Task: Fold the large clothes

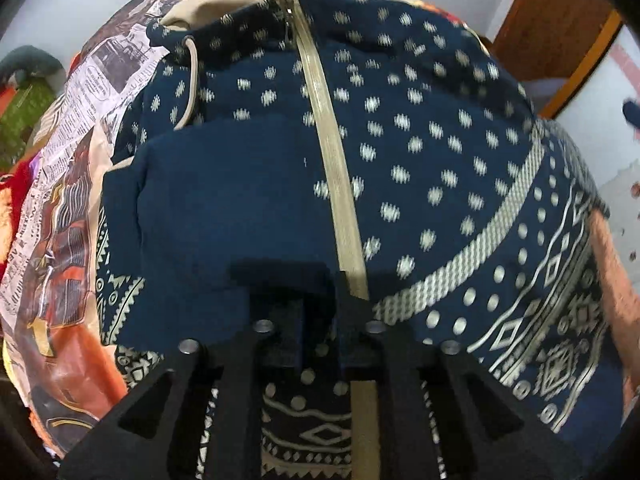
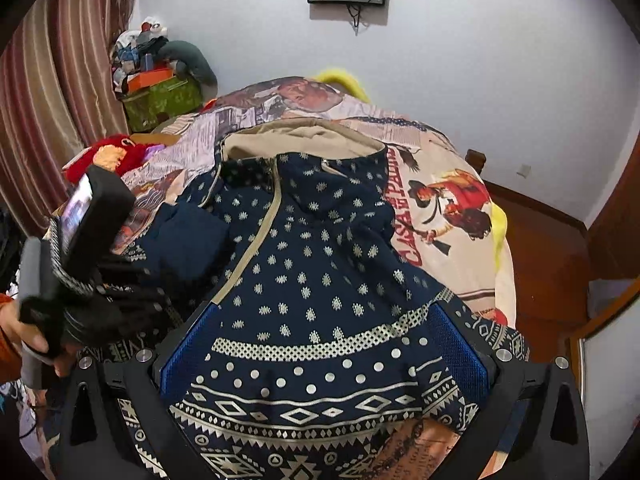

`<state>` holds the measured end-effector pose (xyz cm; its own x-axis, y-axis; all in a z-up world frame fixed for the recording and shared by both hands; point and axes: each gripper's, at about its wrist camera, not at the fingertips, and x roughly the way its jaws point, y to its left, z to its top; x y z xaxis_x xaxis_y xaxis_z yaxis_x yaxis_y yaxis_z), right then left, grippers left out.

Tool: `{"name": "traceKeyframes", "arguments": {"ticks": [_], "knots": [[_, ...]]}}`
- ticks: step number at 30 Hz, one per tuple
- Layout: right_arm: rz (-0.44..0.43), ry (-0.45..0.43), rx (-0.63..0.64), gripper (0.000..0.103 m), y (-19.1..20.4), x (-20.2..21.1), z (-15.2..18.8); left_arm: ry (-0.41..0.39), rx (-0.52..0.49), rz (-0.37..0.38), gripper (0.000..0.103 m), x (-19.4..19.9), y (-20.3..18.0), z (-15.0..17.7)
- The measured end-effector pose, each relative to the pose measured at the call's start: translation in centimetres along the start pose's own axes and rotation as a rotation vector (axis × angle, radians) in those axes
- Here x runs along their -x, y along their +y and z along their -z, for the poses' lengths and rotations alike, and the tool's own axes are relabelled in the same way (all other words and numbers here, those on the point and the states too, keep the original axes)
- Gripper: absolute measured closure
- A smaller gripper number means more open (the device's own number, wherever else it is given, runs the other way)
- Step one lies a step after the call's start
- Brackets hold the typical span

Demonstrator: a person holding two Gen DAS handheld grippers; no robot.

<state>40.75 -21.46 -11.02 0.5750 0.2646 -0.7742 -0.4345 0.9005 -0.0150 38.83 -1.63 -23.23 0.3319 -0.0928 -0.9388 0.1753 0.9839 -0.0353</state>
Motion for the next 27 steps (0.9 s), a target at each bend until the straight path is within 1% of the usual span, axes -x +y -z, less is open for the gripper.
{"name": "traceKeyframes", "arguments": {"ticks": [2, 4, 7, 9, 11, 12, 14, 16, 19, 22, 24, 26, 27], "knots": [[-0.009, 0.001, 0.005, 0.000, 0.3, 0.0, 0.0, -0.002, -0.015, -0.007, 0.056, 0.7, 0.1, 0.7], [-0.019, 0.001, 0.017, 0.000, 1.0, 0.0, -0.3, -0.032, -0.021, -0.016, 0.046, 2.3, 1.0, 1.8], [-0.036, -0.006, 0.042, 0.000, 2.5, -0.2, -1.1, -0.066, 0.007, -0.028, 0.044, 5.2, 3.5, 3.5], [-0.059, -0.006, 0.060, 0.000, 3.9, -0.7, -2.0, -0.090, 0.046, -0.047, 0.041, 6.8, 5.9, 4.4], [-0.089, 0.002, 0.074, 0.000, 5.3, -1.3, -2.6, -0.113, 0.094, -0.081, 0.035, 7.9, 8.7, 5.3], [-0.109, 0.015, 0.087, 0.000, 6.5, -2.0, -3.1, -0.120, 0.117, -0.105, 0.034, 8.3, 10.4, 6.1], [-0.134, 0.036, 0.111, 0.000, 8.3, -3.1, -3.8, -0.110, 0.148, -0.168, 0.034, 8.2, 13.6, 7.2], [-0.163, 0.063, 0.150, 0.000, 10.7, -4.7, -4.4, -0.093, 0.176, -0.203, 0.034, 7.5, 15.4, 8.1], [-0.189, 0.123, 0.196, 0.000, 14.2, -7.4, -4.8, -0.048, 0.219, -0.197, 0.034, 5.6, 18.5, 9.9], [-0.201, 0.177, 0.256, 0.001, 17.6, -10.5, -5.0, -0.016, 0.248, -0.173, 0.034, 3.3, 19.9, 10.7], [-0.186, 0.206, 0.295, 0.004, 19.6, -12.7, -5.2, -0.006, 0.259, -0.148, 0.034, 2.2, 20.4, 11.0], [-0.181, 0.236, 0.318, 0.012, 21.2, -14.6, -5.3, -0.017, 0.250, -0.125, 0.034, 1.5, 20.4, 11.0], [-0.186, 0.251, 0.326, 0.014, 22.0, -15.6, -5.4, -0.024, 0.238, -0.120, 0.034, 1.4, 20.3, 11.0]]}}
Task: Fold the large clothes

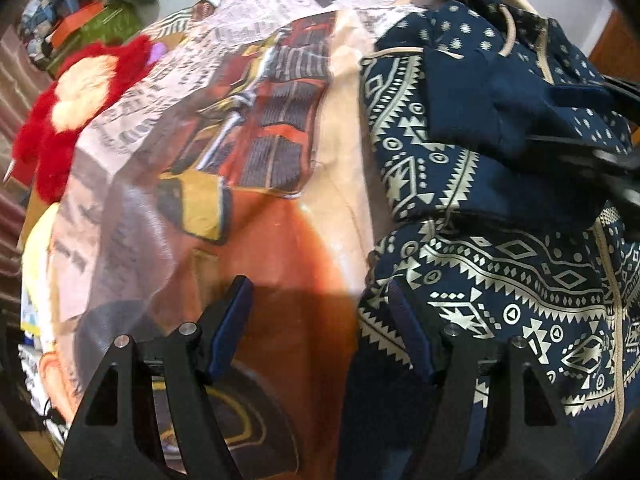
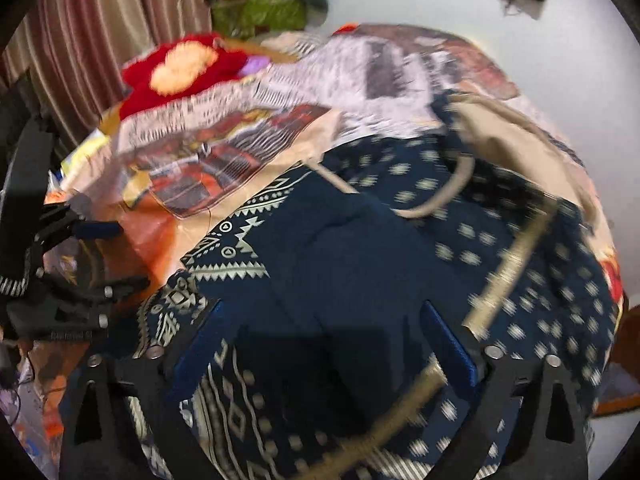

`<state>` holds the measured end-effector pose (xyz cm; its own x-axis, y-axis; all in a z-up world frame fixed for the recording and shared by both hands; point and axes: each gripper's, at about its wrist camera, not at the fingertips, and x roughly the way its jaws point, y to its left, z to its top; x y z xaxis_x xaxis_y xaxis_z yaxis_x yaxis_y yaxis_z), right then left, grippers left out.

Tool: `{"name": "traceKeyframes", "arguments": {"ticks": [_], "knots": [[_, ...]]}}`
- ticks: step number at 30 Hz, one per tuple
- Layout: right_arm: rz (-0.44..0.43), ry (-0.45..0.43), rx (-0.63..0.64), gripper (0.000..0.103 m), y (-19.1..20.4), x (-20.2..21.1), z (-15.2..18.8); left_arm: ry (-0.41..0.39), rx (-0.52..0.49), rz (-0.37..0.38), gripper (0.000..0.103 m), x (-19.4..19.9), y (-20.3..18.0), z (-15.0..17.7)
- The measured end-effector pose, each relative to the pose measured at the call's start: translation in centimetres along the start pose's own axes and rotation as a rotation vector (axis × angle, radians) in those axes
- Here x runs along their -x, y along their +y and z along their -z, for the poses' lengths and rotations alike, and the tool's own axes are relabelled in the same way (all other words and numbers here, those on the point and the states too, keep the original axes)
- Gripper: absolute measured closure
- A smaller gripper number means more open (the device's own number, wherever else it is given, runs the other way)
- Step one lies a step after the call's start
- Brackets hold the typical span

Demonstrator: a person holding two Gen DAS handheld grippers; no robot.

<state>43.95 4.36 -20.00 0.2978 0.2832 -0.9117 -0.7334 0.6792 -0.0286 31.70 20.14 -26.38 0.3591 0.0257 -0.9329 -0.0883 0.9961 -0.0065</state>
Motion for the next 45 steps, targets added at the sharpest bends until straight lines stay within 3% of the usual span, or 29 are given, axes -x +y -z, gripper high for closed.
{"name": "traceKeyframes", "arguments": {"ticks": [6, 14, 19, 26, 28, 33, 35, 37, 39, 41, 42, 43, 44, 45], "knots": [[-0.017, 0.024, 0.021, 0.025, 1.8, -3.5, -1.8, -0.008, -0.023, 0.045, 0.034, 0.2, 0.0, 0.6], [0.044, 0.051, 0.017, 0.066, 1.2, -6.2, -1.8, -0.013, -0.017, 0.056, 0.034, 0.5, -0.1, 0.9], [0.029, 0.005, 0.015, 0.085, 0.9, -4.3, -1.2, -0.006, -0.027, 0.072, 0.034, -0.3, -1.2, 0.2], [-0.010, -0.130, -0.067, 0.088, -1.7, 2.0, -0.4, 0.021, 0.003, 0.108, 0.034, -2.8, -2.6, -2.3], [-0.012, -0.165, -0.100, 0.093, -3.0, 4.0, 0.1, 0.015, 0.029, 0.105, 0.034, -3.6, -3.0, -3.2], [0.015, -0.219, -0.191, 0.094, -7.5, 8.2, 2.6, -0.028, 0.058, 0.113, 0.039, -4.0, -3.8, -5.1], [0.022, -0.199, -0.216, 0.094, -9.0, 8.8, 3.7, -0.036, 0.059, 0.122, 0.053, -3.8, -4.0, -5.5], [0.020, -0.165, -0.205, 0.093, -9.5, 8.8, 4.5, -0.046, 0.053, 0.130, 0.061, -3.5, -4.6, -5.7], [0.028, -0.155, -0.183, 0.093, -9.2, 8.6, 4.8, -0.069, 0.029, 0.110, 0.068, -2.9, -5.4, -5.2], [-0.018, -0.116, -0.147, 0.089, -8.0, 7.7, 4.3, -0.066, 0.024, 0.109, 0.079, -2.2, -5.2, -4.2], [-0.029, -0.104, -0.139, 0.085, -7.6, 7.2, 4.0, -0.062, 0.027, 0.112, 0.080, -2.0, -5.1, -4.1], [-0.044, -0.093, -0.127, 0.068, -6.9, 6.5, 3.5, -0.058, 0.034, 0.116, 0.083, -1.8, -4.8, -3.9], [-0.052, -0.097, -0.114, 0.045, -6.0, 5.8, 2.9, -0.056, 0.038, 0.119, 0.086, -1.5, -4.7, -3.6], [-0.050, -0.108, -0.105, 0.036, -5.4, 5.3, 2.7, -0.056, 0.045, 0.124, 0.088, -1.2, -4.4, -3.4]]}}
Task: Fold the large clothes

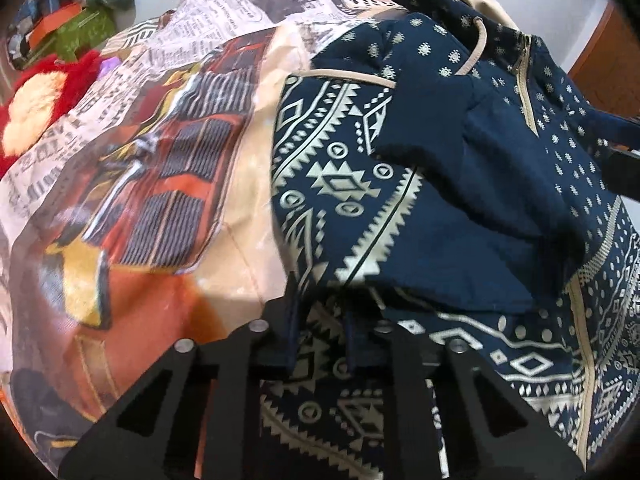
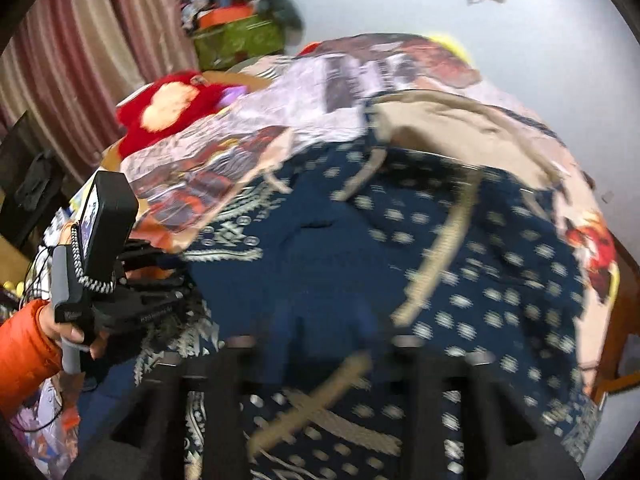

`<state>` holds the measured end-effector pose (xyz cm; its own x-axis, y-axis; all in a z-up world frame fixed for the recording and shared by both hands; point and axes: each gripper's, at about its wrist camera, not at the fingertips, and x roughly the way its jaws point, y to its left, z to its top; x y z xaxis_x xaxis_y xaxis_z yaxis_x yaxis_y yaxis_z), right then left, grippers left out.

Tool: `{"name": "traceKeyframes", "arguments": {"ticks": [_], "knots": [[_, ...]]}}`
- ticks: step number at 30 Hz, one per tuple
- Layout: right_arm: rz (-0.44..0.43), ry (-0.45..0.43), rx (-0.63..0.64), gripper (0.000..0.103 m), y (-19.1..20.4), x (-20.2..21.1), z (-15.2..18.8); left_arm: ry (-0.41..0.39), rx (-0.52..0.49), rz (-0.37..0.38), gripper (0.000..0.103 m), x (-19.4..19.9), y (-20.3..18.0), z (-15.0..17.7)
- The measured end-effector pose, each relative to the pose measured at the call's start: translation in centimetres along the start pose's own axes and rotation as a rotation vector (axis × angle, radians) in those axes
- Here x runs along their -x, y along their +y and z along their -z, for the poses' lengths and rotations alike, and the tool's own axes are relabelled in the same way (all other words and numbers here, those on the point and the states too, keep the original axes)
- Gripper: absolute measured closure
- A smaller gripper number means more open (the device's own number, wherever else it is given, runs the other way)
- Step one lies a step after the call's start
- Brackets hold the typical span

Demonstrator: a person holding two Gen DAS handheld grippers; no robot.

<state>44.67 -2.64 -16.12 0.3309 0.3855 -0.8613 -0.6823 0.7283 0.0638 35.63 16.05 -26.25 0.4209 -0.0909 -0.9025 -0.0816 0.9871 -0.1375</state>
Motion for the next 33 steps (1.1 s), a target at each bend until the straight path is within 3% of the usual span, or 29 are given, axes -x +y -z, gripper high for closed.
{"name": "traceKeyframes", "arguments": {"ticks": [1, 8, 12, 15, 19, 21, 23, 28, 33], "knots": [[0.007, -0.015, 0.016, 0.031, 0.8, -0.8, -0.3, -0.003, 0.006, 0.007, 0.089, 0.4, 0.2, 0.2], [0.042, 0.054, 0.106, 0.031, 5.2, -7.4, -2.4, -0.008, 0.044, 0.036, 0.098, 1.9, 2.3, 1.9], [0.135, 0.106, 0.139, 0.032, 6.1, -11.2, -3.0, 0.011, 0.055, 0.030, 0.099, 1.4, 3.6, 2.4], [0.173, 0.127, 0.116, 0.039, 5.4, -12.9, -2.8, 0.021, 0.068, 0.038, 0.099, 1.3, 4.5, 2.8], [0.242, 0.111, 0.134, 0.072, 4.9, -13.6, -2.6, 0.020, 0.010, 0.011, 0.093, 1.4, 4.4, 3.1], [0.231, 0.096, 0.122, 0.082, 4.6, -13.1, -2.5, 0.024, -0.008, 0.022, 0.082, 1.4, 4.1, 3.0], [0.206, 0.073, 0.100, 0.091, 4.1, -12.0, -2.5, 0.028, 0.015, 0.055, 0.062, 1.6, 4.2, 3.0], [0.132, -0.015, 0.026, 0.096, 2.5, -7.4, -2.4, 0.017, 0.040, 0.095, 0.054, 1.7, 4.6, 2.7], [0.121, -0.124, -0.043, 0.097, -0.4, -1.4, -1.9, 0.036, 0.026, 0.064, 0.053, -0.4, 3.4, 0.6]]}}
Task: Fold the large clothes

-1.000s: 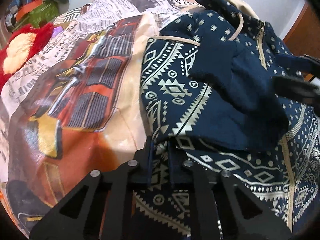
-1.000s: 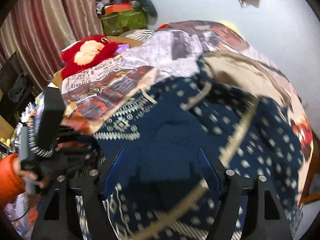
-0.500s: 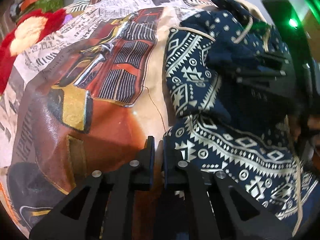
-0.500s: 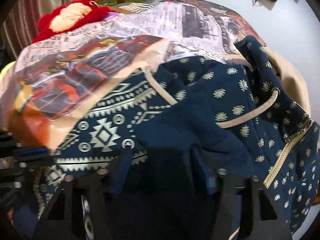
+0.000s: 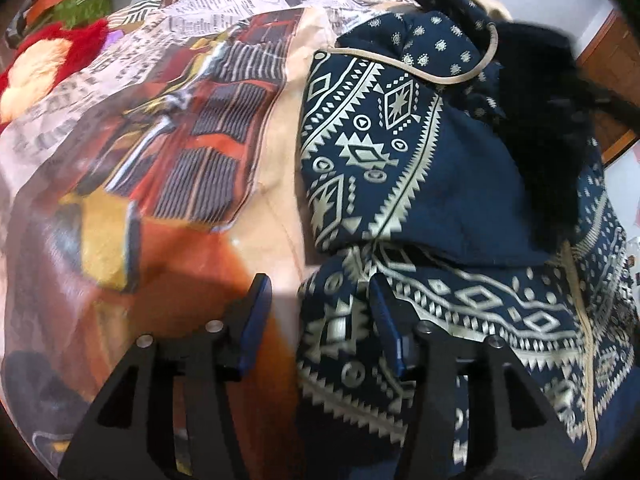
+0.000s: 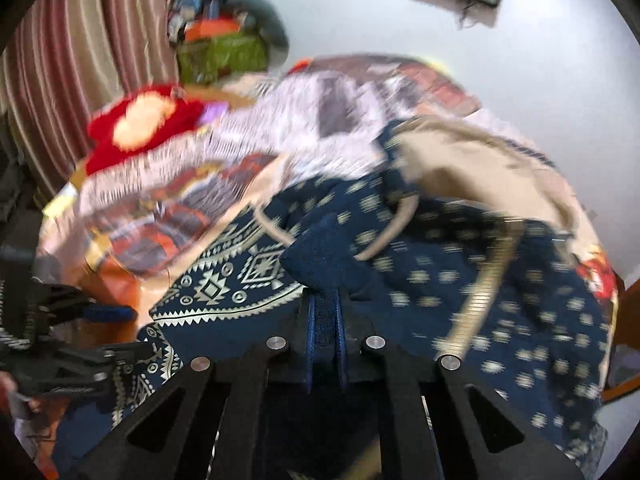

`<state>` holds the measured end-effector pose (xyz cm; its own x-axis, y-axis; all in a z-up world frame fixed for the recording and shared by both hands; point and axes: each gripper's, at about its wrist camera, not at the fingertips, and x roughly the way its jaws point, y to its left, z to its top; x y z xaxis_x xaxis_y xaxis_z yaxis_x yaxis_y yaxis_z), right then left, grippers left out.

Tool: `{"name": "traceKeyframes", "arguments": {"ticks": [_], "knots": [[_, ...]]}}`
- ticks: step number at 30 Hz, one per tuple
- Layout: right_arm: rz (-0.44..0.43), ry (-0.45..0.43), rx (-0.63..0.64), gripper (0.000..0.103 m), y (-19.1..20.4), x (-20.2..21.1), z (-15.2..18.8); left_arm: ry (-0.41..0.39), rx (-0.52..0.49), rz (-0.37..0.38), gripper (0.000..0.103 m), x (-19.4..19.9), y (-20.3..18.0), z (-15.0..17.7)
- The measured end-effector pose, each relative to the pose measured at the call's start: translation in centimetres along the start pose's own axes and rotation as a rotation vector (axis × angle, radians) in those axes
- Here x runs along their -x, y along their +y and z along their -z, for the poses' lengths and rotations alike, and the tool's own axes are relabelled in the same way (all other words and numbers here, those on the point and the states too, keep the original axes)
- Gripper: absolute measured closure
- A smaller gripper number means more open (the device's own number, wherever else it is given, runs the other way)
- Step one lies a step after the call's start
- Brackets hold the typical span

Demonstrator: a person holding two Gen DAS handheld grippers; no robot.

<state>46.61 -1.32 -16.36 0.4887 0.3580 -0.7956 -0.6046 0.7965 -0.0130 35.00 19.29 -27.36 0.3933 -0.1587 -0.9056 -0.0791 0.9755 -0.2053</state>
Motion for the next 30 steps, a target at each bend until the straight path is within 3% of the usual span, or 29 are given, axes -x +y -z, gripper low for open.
{"name": "traceKeyframes", "arguments": {"ticks": [10, 15, 18, 22, 25, 28, 30], "knots": [[0.081, -0.138, -0.176, 0.097, -9.7, 9.5, 0.9, -0.041, 0.000, -0.079, 0.053, -2.8, -2.5, -4.2], [0.107, -0.174, -0.251, 0.097, -13.9, 13.1, 3.0, -0.059, 0.033, -0.116, 0.052, -2.0, -2.0, -4.0], [0.106, -0.162, -0.293, 0.097, -15.3, 13.9, 5.3, -0.077, 0.048, -0.168, 0.051, -0.8, -1.7, -3.1], [0.113, -0.095, -0.344, 0.097, -16.9, 12.9, 8.6, -0.095, 0.153, -0.178, 0.051, 0.9, 0.1, -2.5], [0.128, -0.050, -0.399, 0.097, -18.3, 11.7, 11.0, -0.107, 0.179, -0.360, 0.092, 1.4, 1.2, -2.4], [0.138, 0.010, -0.444, 0.097, -19.8, 10.3, 13.1, -0.086, 0.256, -0.260, 0.092, 2.0, 3.1, -2.2], [0.105, 0.081, -0.443, 0.097, -20.1, 9.1, 14.3, -0.072, 0.227, -0.223, 0.091, 2.9, 2.4, -2.0]]}}
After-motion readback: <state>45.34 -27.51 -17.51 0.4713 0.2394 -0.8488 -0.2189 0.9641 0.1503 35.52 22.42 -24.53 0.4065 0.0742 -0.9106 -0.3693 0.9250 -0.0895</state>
